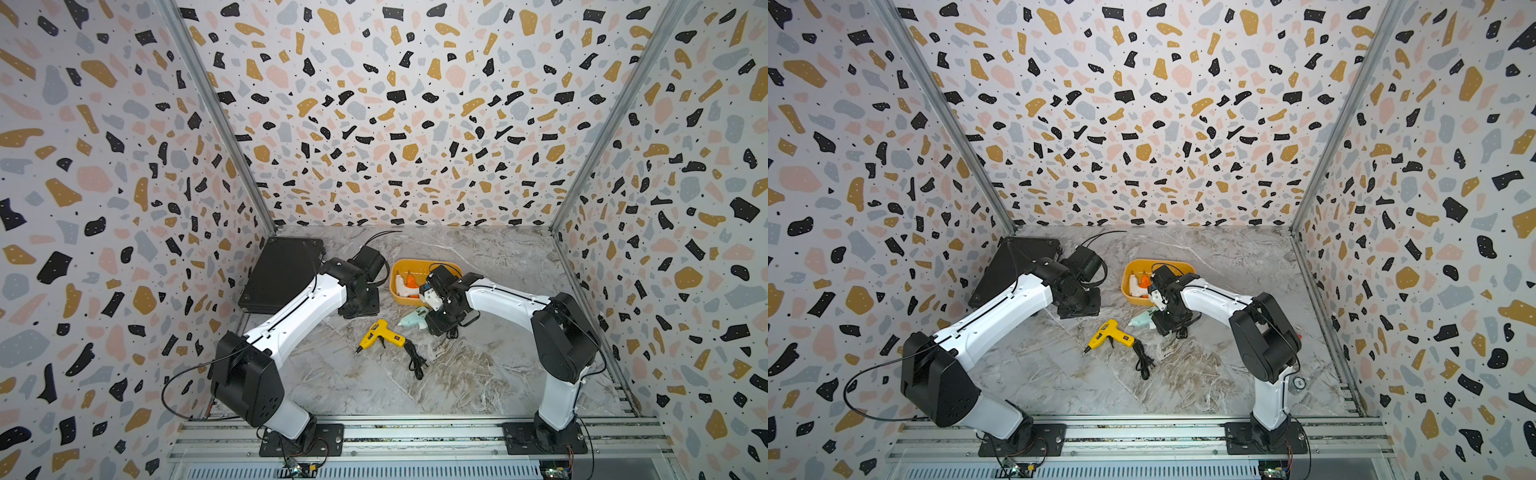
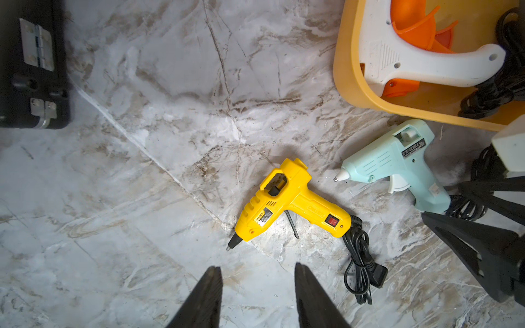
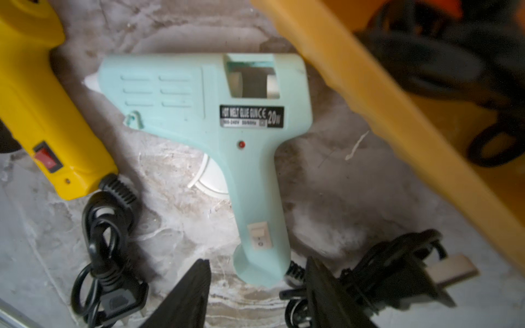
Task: Put the hot melt glue gun into the storage box
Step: Pick up the hot melt adhesive gun from the center of the board.
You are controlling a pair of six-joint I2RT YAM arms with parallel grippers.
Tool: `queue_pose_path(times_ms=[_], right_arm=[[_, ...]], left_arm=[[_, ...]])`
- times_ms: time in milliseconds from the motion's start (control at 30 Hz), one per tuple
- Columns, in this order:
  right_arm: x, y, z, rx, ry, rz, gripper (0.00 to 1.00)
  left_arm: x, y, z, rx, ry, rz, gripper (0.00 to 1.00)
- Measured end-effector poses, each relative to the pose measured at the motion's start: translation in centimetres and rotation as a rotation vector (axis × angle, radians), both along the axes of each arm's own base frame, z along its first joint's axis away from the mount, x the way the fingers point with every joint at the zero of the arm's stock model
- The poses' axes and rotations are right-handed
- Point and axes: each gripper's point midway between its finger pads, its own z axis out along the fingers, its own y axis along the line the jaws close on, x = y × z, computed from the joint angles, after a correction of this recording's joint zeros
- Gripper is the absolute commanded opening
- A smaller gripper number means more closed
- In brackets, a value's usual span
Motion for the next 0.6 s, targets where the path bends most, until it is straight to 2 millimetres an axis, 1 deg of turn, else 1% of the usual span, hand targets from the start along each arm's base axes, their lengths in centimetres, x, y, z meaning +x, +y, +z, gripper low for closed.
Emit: queue_pose_path(times_ms=[133, 233, 267, 367, 433, 467, 533, 600], right_arm=[[0.3, -0.2, -1.3, -0.027, 0.008, -0.013, 0.57], [0.2, -0.1, -2.0, -0.037, 0.018, -0.02, 0.5], [0.2, 0.0, -2.2, -0.038, 0.017, -0.019, 0.46], [0.1, 0.6, -2.2, -0.034, 0.004, -0.011, 0.3], [-0.1, 0.9, -1.8, -0.02, -0.006, -0.008, 0.16], [-0.3, 0.9, -1.5, -0.011, -0.01, -0.008, 0.12], [-0.9, 0.8, -1.0, 0.002, -0.005, -0.011, 0.06], [-1.7, 0.5, -0.6, 0.011, 0.016, -0.007, 0.04]], left_arm=[[-0.2, 0.3, 0.5, 0.005, -0.013, 0.002, 0.46], [-0.4, 0.6, 0.7, 0.014, -0.015, 0.003, 0.46], [-0.5, 0.7, 0.8, 0.016, -0.013, 0.003, 0.46], [-0.7, 0.9, 0.9, 0.022, -0.011, 0.003, 0.46], [-0.7, 0.9, 0.9, 0.025, -0.011, 0.001, 0.46], [-0.7, 0.9, 0.9, 0.025, -0.011, -0.001, 0.46], [-0.7, 0.9, 0.9, 0.026, -0.012, -0.004, 0.46], [-0.7, 1.0, 1.0, 0.025, -0.015, -0.006, 0.46]])
